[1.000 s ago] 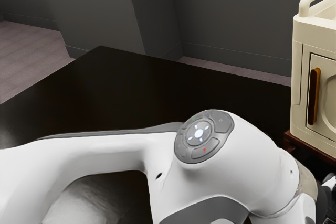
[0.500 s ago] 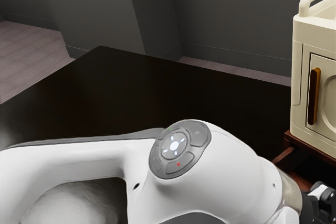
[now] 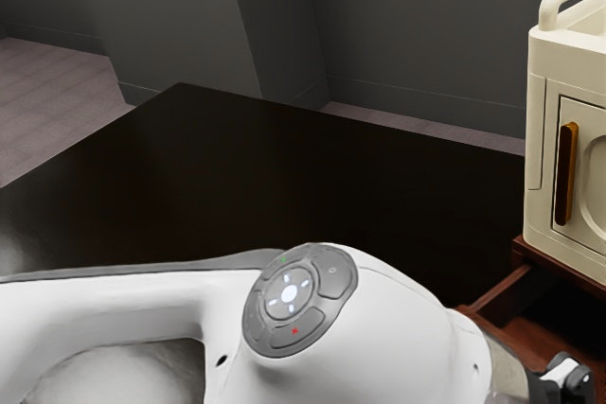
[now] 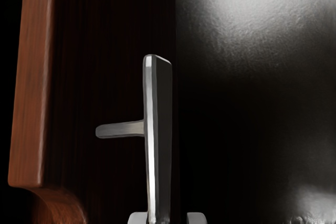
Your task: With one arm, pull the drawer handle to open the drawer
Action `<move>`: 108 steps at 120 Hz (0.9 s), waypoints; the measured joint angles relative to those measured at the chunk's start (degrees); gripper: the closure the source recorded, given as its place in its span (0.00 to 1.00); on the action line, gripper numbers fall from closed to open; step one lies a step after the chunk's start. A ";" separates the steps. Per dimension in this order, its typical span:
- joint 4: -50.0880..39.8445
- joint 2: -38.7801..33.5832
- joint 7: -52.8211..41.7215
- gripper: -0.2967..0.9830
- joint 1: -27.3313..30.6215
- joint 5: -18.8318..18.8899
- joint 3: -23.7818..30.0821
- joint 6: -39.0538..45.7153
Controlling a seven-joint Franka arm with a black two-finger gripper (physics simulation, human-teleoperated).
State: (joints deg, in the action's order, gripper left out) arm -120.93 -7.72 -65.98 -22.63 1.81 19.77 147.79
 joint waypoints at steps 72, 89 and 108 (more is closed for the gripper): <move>-3.98 -5.21 0.99 0.77 0.04 -0.02 1.18 -0.15; -4.89 -7.79 1.26 0.77 0.04 -0.04 1.52 -0.57; -2.74 -18.19 1.35 0.63 1.57 -0.23 2.23 -7.85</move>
State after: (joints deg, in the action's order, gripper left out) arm -123.67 -25.91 -64.63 -21.06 1.58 22.01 139.95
